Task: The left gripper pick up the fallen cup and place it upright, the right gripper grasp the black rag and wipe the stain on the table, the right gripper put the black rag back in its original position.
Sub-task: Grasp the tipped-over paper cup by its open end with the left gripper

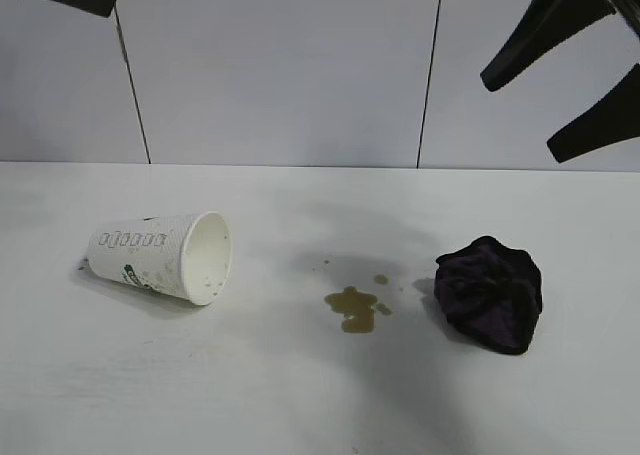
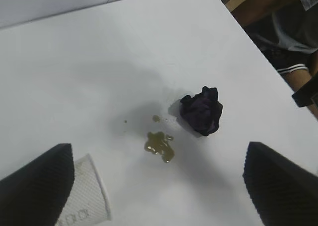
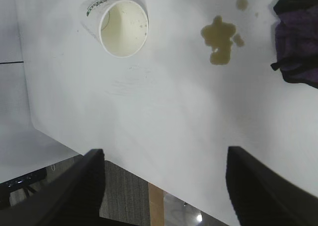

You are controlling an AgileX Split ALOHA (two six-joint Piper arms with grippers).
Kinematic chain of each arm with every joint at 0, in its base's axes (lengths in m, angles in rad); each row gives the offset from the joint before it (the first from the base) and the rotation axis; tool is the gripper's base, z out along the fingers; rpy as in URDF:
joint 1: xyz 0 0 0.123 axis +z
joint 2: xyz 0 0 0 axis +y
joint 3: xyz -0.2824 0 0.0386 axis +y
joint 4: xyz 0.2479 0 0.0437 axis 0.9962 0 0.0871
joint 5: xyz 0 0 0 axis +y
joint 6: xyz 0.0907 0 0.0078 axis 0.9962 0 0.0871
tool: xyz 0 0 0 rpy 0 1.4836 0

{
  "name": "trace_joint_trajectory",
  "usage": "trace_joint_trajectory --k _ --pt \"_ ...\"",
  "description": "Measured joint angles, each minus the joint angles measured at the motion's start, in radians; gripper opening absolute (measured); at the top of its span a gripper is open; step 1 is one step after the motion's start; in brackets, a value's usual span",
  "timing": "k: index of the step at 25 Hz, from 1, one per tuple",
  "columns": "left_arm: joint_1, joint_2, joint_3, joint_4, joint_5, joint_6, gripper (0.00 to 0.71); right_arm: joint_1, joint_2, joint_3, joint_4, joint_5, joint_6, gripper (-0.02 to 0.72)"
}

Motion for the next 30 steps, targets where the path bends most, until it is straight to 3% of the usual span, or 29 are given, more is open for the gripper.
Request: trace_joint_trajectory --k 6,10,14,17,30 --pt "-0.212 0.032 -0.020 0.449 -0.014 0.109 0.664 0.000 0.000 0.000 0.000 0.001 0.000 0.473" --pt "-0.344 0.075 -0.020 0.649 -0.104 0.148 0.664 0.000 0.000 0.000 0.000 0.001 0.000 0.473" --pt "-0.441 0.142 -0.020 0.842 -0.127 0.157 0.664 0.000 0.000 0.000 0.000 0.003 0.000 0.473" --pt "-0.474 0.184 -0.020 0.928 -0.130 0.159 0.664 0.000 0.000 0.000 0.000 0.003 0.000 0.473" --pt "-0.477 0.248 -0.016 1.008 -0.157 0.231 0.664 0.000 0.000 0.000 0.000 0.008 0.000 0.473"
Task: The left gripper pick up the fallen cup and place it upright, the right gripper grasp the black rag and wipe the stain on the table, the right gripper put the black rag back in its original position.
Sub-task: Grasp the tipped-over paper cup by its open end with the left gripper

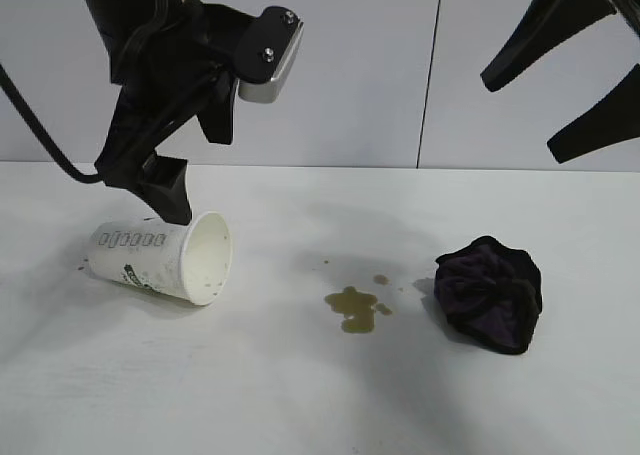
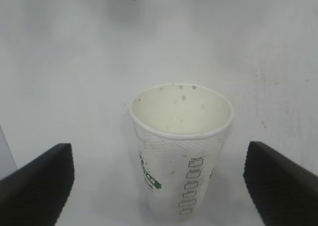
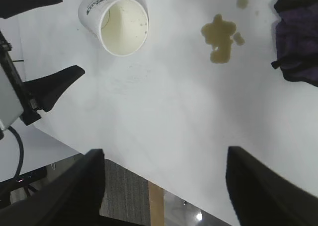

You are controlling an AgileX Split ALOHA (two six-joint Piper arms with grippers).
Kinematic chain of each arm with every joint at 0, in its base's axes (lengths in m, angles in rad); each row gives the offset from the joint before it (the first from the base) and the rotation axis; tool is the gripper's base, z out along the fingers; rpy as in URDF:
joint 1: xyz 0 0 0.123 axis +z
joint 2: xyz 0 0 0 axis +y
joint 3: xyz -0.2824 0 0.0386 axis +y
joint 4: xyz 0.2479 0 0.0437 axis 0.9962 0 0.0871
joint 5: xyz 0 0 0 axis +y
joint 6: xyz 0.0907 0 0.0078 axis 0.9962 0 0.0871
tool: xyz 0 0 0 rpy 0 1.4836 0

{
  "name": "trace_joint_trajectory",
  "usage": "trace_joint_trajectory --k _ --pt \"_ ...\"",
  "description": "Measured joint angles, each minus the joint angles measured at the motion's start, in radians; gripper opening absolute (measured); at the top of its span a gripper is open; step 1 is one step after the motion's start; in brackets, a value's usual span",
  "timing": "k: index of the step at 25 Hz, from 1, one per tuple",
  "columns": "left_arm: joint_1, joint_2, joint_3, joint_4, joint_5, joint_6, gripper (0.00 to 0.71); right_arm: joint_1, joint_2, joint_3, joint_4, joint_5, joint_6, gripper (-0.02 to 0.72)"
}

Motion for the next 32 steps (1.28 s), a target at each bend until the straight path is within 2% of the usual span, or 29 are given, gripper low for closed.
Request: trace_joint_trajectory --k 7,12,22,32 --pt "0.042 0.042 0.011 0.032 -0.014 -0.004 0.664 0.000 0.000 0.000 -0.001 0.001 0.000 0.473" --pt "0.073 0.050 0.046 0.040 -0.081 -0.004 0.664 0.000 0.000 0.000 -0.001 -0.008 0.000 0.473" --pt "0.074 0.052 0.148 0.040 -0.162 0.050 0.664 0.000 0.000 0.000 -0.001 -0.014 0.000 0.473" --pt "0.074 0.054 0.149 0.040 -0.214 0.059 0.664 0.000 0.000 0.000 -0.001 -0.016 0.000 0.473"
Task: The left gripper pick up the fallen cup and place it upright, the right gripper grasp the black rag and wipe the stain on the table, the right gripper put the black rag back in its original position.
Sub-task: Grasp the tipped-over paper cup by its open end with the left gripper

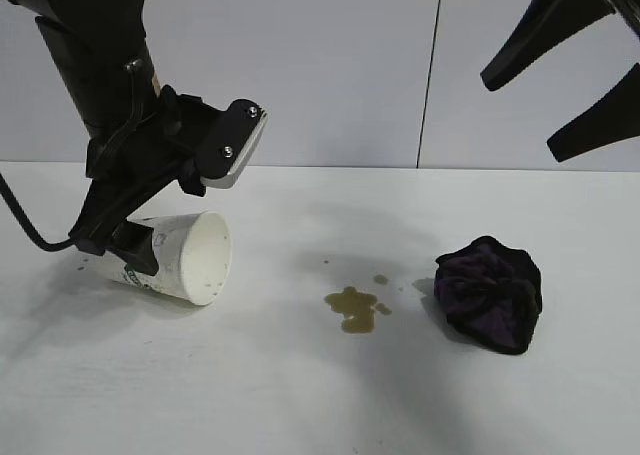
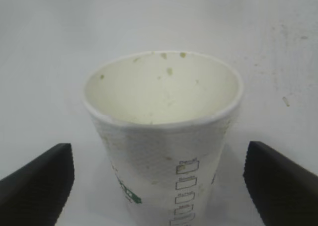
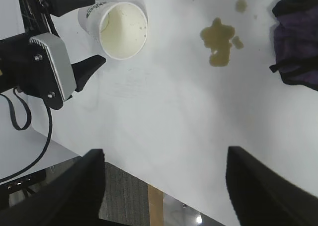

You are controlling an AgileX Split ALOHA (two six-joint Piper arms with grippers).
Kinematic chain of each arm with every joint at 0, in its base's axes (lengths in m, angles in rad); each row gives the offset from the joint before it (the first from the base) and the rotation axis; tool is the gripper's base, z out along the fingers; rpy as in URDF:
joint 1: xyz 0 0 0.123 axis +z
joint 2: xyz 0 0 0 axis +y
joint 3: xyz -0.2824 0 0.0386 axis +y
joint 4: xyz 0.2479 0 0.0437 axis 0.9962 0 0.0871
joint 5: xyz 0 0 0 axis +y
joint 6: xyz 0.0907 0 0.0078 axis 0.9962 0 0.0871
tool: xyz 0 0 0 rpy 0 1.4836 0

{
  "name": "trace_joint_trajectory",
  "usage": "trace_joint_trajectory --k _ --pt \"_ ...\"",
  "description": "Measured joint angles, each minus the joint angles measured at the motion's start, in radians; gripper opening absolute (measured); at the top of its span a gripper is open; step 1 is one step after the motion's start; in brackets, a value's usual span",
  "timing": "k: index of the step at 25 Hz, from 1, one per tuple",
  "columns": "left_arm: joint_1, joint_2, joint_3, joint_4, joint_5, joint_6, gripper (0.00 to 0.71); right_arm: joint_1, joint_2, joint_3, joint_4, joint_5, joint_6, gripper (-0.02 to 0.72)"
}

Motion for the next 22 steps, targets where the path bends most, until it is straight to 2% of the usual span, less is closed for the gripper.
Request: trace_joint_trajectory --k 19,22 --pt "0.000 0.137 -0.001 0.004 -0.101 -0.003 0.664 0.000 0.000 0.000 0.000 -0.019 0.000 0.473" --pt "0.000 0.137 -0.001 0.004 -0.103 -0.003 0.605 0.000 0.000 0.000 0.000 -0.024 0.000 0.473"
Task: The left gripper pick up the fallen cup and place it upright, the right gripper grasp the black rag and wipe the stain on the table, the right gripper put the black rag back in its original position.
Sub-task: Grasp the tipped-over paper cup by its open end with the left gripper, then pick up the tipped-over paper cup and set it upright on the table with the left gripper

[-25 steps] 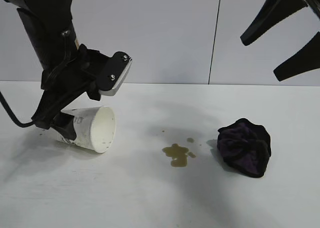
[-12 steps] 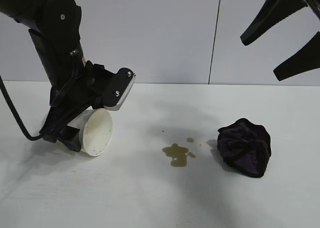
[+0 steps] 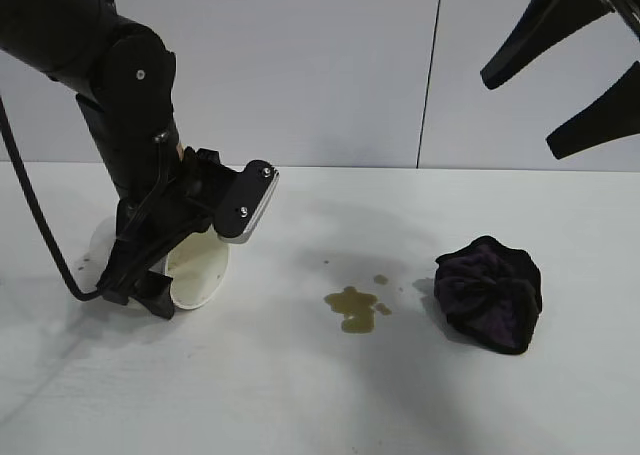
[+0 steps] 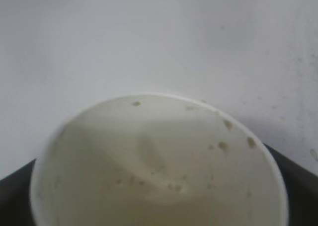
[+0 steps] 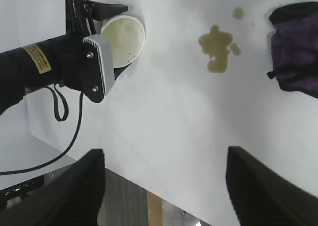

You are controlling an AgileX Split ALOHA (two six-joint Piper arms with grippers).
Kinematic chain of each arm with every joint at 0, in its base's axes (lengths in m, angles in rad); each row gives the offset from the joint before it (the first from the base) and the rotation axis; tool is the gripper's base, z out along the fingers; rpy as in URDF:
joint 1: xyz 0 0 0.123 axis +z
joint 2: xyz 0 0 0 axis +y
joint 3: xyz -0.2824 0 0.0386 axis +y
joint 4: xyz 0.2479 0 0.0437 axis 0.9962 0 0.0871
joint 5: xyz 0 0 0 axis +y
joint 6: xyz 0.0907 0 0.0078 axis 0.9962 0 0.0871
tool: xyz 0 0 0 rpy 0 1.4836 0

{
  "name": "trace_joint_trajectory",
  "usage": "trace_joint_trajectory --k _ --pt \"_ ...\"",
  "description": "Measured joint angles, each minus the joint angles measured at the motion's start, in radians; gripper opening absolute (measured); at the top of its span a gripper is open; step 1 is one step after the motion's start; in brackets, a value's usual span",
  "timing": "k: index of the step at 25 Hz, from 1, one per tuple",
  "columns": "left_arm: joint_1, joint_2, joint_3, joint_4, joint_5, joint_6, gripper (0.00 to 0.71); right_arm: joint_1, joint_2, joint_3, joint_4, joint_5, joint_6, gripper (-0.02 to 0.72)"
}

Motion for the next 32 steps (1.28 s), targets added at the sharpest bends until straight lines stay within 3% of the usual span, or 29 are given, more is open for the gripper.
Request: trace_joint_trajectory --k 3,10,15,21,24,28,32 --pt "0.000 0.000 0.000 0.000 -0.001 0.000 0.521 0.000 0.000 0.000 0.000 -0.001 0.000 0.473" --pt "0.009 -0.040 0.000 -0.068 -0.029 -0.023 0.496 0.000 0.000 0.000 0.000 -0.002 0.000 0.473" --pt "0.062 -0.149 0.000 -0.381 -0.118 -0.018 0.496 0.000 0.000 0.000 0.000 -0.004 0.000 0.473" --pt "0.198 -0.255 0.001 -0.882 -0.116 0.182 0.495 0.000 0.000 0.000 0.000 -0.004 0.000 0.473" --pt "0.288 -0.285 0.001 -1.180 -0.039 0.341 0.495 0.000 0.000 0.000 0.000 -0.007 0.000 0.473" --pt "0.420 -0.290 0.021 -1.530 0.244 0.554 0.495 0.000 0.000 0.000 0.000 -0.019 0.000 0.473" --pt "0.529 -0.292 0.088 -1.687 0.485 0.643 0.495 0.000 0.000 0.000 0.000 -0.022 0.000 0.473"
